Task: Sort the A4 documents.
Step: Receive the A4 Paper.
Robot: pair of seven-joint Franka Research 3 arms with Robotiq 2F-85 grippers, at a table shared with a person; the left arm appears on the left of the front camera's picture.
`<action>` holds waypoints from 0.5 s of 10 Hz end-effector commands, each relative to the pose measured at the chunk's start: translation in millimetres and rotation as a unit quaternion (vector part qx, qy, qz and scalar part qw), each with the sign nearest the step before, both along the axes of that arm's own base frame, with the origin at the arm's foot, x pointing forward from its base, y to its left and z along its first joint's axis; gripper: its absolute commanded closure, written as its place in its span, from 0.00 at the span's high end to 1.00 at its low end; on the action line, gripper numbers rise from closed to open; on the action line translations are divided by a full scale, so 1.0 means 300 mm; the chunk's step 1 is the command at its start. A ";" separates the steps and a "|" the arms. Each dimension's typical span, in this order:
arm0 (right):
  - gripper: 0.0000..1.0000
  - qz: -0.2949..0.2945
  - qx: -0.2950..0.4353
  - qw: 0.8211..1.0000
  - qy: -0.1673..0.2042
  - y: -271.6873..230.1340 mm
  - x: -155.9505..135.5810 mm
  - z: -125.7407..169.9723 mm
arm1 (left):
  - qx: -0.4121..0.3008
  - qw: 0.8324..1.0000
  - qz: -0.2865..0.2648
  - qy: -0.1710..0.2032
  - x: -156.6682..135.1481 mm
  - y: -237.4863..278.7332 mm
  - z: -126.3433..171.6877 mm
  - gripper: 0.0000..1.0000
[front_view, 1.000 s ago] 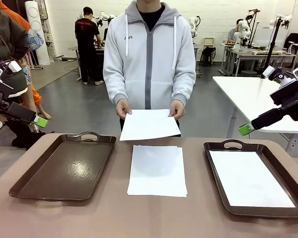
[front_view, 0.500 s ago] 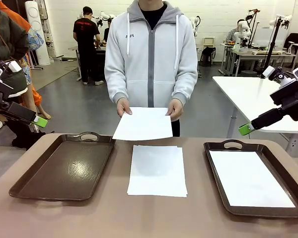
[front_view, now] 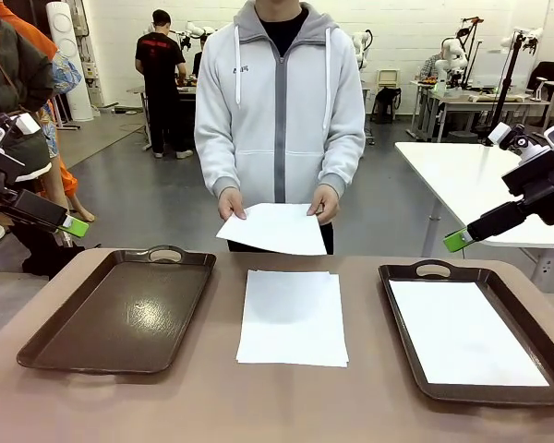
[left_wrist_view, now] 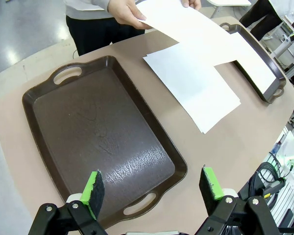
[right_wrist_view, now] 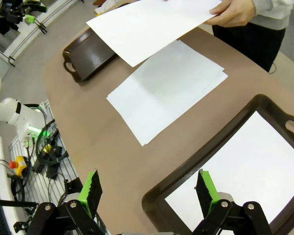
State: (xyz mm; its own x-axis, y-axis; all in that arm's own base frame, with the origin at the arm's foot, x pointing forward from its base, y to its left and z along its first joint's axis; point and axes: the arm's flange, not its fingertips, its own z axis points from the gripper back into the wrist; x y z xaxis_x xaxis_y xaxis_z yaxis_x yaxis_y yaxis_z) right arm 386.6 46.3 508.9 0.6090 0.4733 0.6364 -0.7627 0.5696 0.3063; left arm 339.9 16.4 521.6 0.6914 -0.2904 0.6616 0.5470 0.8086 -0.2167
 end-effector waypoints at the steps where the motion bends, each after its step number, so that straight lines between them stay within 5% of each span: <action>1: 1.00 0.003 0.000 1.000 0.000 0.007 0.000 -0.002 | -0.006 1.000 -0.003 0.001 0.001 0.002 -0.002 1.00; 5: 1.00 0.003 0.000 1.000 0.000 0.007 0.000 -0.002 | -0.006 1.000 -0.003 0.001 0.001 0.002 -0.002 1.00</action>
State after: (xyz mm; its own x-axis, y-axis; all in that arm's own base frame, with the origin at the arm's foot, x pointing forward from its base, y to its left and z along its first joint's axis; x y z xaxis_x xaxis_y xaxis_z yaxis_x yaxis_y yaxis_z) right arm 386.6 46.3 508.9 0.6090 0.4733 0.6364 -0.7627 0.5696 0.3063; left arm 339.9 16.4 521.6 0.6914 -0.2904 0.6616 0.5470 0.8086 -0.2167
